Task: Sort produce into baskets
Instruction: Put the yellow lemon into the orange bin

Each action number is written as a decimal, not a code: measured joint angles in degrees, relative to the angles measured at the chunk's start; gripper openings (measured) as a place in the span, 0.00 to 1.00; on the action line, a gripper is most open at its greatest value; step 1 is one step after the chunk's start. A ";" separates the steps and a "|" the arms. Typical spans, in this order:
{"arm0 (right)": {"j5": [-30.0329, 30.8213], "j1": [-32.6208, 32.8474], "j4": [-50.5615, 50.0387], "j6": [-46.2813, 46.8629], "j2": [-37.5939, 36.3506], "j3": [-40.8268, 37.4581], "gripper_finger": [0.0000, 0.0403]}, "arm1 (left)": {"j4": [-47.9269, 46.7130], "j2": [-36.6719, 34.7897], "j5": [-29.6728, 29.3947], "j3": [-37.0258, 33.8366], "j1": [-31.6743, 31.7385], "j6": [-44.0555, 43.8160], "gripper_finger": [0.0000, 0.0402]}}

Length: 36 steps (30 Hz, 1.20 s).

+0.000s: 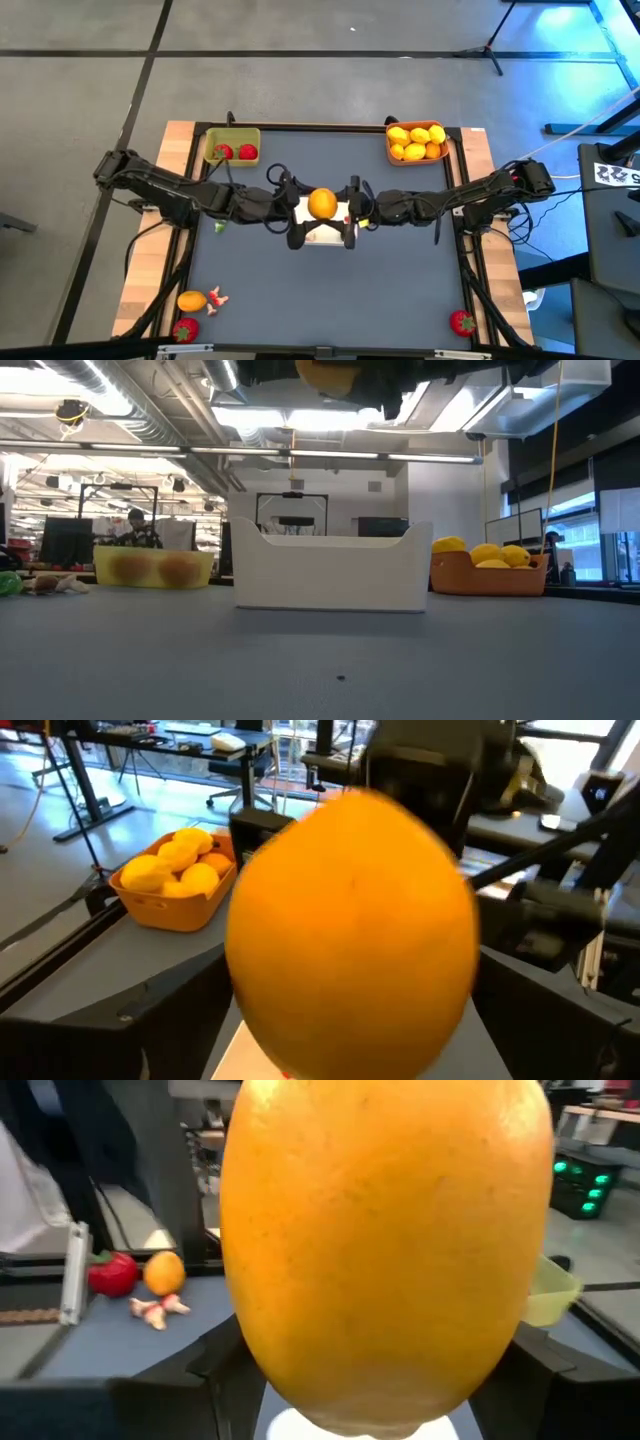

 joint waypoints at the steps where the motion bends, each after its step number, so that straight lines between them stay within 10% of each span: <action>1: 0.76 0.00 -0.72 -0.25 -0.26 0.00 0.65 | -0.05 -0.41 -0.02 0.00 -0.05 -0.50 0.95; 20: 27.27 -1.95 -47.42 6.29 -21.06 0.02 0.65 | -31.40 -11.89 -0.15 0.04 -1.67 -9.23 0.95; 36: 18.68 -31.57 -74.63 15.66 -23.90 0.02 0.65 | -32.83 -6.07 -0.09 0.00 -1.67 -8.50 0.95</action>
